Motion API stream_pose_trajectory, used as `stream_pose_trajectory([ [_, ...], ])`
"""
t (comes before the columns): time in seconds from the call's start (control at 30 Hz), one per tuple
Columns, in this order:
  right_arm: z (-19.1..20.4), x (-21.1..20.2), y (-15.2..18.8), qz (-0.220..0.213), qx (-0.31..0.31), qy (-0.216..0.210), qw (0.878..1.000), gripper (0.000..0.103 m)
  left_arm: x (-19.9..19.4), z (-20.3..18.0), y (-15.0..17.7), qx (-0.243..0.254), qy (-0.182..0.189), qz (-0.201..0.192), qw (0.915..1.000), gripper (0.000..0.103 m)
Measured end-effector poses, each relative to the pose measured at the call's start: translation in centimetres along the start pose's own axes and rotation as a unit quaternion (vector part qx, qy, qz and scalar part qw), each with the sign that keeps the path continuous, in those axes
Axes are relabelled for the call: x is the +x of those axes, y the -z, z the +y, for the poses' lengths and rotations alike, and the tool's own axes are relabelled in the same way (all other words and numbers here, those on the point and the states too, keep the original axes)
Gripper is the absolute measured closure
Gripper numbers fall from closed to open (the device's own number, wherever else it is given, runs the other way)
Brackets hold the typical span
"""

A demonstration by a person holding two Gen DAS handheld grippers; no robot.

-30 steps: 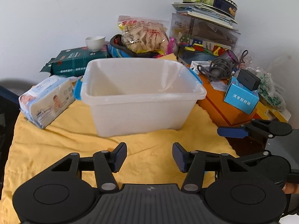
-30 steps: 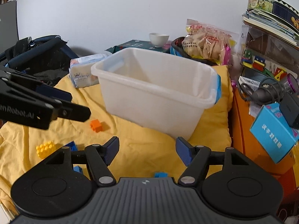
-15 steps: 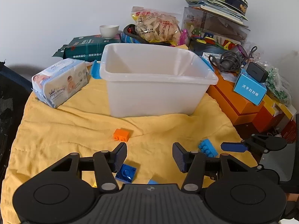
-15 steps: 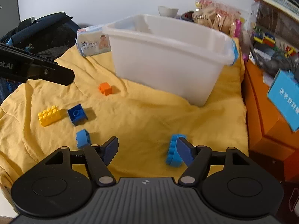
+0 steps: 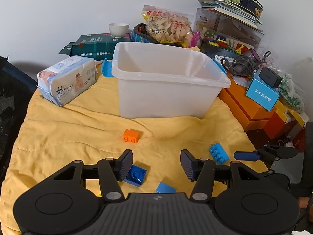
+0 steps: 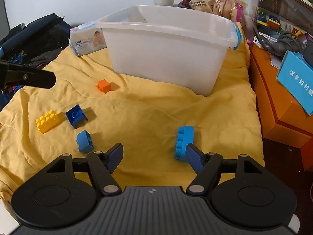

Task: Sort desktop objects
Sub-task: 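Grasp the yellow brick with the left tool while the right tool grasps the light-blue brick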

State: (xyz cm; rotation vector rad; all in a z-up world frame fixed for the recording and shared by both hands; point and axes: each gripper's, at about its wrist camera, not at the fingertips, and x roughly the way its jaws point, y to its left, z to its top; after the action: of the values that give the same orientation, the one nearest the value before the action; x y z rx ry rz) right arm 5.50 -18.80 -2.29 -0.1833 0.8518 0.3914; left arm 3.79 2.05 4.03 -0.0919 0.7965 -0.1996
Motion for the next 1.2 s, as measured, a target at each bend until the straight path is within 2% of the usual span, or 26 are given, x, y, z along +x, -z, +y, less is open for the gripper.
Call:
stream_pose_trajectory([
  [0.3, -1.0, 0.1, 0.8, 0.014, 0.021, 0.005, 1.0, 0.028, 0.8, 1.4, 2.6, -0.014, 0.015, 0.035, 0.9992, 0.044],
  [0.5, -1.6, 0.0, 1.6, 0.021, 0.038, 0.015, 0.999, 0.028, 1.7, 2.0, 4.7, -0.025, 0.028, 0.046, 0.9982, 0.044],
  [0.6, -1.6, -0.2, 2.0, 0.019, 0.038, 0.011, 0.999, 0.028, 2.2, 2.2, 5.4, -0.019, 0.015, 0.05, 0.9985, 0.044],
  [0.77, -1.6, -0.2, 2.9, 0.023, 0.039, 0.007, 0.999, 0.028, 2.7, 2.9, 6.0, -0.018, 0.023, 0.048, 0.9984, 0.044],
  [0.83, -1.5, -0.2, 3.0, 0.022, 0.036, 0.007, 0.999, 0.032, 2.8, 3.1, 6.0, -0.004, 0.006, 0.045, 0.999, 0.044],
  [0.9, -1.2, -0.1, 3.2, 0.027, 0.028, 0.003, 0.999, 0.041, 2.6, 3.5, 6.0, 0.005, -0.009, 0.042, 0.9991, 0.044],
  [1.07, -0.5, -0.6, 3.6, 0.021, 0.015, -0.004, 1.0, 0.046, 2.6, 5.5, 5.9, 0.02, -0.031, 0.032, 0.9988, 0.045],
  [1.17, -0.2, -0.6, 3.7, 0.018, 0.01, 0.002, 1.0, 0.049, 4.6, 6.5, 5.7, 0.019, -0.039, 0.059, 0.9973, 0.051],
  [1.2, -0.2, -0.6, 3.7, 0.016, 0.012, 0.001, 1.0, 0.053, 5.2, 6.6, 5.8, 0.023, -0.041, 0.069, 0.9965, 0.06],
])
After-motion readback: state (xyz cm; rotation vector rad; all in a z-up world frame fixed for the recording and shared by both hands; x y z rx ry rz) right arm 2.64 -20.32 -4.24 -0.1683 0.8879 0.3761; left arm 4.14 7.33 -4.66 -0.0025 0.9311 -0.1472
